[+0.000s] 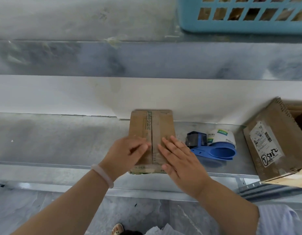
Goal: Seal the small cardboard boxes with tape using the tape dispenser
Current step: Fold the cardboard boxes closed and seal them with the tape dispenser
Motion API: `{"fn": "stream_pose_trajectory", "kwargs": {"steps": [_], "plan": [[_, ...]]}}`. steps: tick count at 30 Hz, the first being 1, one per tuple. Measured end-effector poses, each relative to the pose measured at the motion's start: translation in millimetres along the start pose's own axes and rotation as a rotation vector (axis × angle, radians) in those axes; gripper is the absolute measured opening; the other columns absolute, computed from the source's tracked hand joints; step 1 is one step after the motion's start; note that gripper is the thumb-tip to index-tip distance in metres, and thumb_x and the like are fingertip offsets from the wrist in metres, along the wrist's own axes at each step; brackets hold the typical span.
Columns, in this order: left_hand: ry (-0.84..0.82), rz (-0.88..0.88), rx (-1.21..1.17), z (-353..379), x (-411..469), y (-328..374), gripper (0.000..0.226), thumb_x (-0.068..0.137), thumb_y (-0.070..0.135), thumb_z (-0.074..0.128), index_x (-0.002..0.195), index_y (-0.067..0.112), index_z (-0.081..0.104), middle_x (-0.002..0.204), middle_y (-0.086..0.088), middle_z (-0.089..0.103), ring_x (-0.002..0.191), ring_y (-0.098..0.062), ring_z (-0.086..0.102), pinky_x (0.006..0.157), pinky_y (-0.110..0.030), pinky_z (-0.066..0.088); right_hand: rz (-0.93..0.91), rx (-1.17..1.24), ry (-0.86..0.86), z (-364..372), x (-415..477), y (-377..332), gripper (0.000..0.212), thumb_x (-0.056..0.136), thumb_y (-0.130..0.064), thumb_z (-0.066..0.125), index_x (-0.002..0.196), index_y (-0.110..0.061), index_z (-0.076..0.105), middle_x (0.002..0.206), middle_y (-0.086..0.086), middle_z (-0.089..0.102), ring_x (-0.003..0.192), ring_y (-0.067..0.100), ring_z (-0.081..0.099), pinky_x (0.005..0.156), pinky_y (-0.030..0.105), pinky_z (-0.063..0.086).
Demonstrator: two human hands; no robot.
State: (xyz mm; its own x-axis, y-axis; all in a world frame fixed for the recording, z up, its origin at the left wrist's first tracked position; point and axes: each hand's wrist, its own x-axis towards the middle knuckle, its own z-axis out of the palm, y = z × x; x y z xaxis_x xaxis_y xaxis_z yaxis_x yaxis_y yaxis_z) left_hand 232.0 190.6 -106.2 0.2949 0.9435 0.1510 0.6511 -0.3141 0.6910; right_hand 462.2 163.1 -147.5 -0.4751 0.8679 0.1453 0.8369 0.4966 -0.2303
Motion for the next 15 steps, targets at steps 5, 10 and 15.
{"fn": "stream_pose_trajectory", "kwargs": {"steps": [5,10,15], "plan": [[-0.134,0.350,0.341,9,-15,-37,0.049,0.095,0.059,0.039,0.129,0.031,0.060,0.140,0.014,0.050,0.138,-0.004,0.036,0.118,-0.033,0.020,-0.012,-0.021,0.097,6,2,-1,0.059,0.099,-0.060,0.024,0.147,-0.027,0.036,0.155,-0.005,0.034,0.147,0.016,0.022,0.115,0.043,0.022],[-0.023,0.539,0.475,13,-12,-48,0.046,0.097,0.052,0.042,0.131,0.026,0.059,0.140,0.006,0.054,0.135,-0.013,0.044,0.113,-0.040,0.032,-0.087,-0.040,0.117,11,7,6,0.057,0.099,-0.055,0.032,0.142,-0.021,0.047,0.151,-0.001,0.041,0.145,0.021,0.029,0.114,0.044,0.032],[-0.012,0.509,0.490,16,-19,-54,0.057,0.097,0.054,0.039,0.140,0.018,0.048,0.147,-0.001,0.046,0.140,-0.021,0.036,0.111,-0.047,0.036,-0.099,0.155,0.050,8,4,9,0.058,0.102,-0.050,0.029,0.148,-0.016,0.037,0.157,0.000,0.030,0.149,0.018,0.014,0.120,0.032,0.017]]}}
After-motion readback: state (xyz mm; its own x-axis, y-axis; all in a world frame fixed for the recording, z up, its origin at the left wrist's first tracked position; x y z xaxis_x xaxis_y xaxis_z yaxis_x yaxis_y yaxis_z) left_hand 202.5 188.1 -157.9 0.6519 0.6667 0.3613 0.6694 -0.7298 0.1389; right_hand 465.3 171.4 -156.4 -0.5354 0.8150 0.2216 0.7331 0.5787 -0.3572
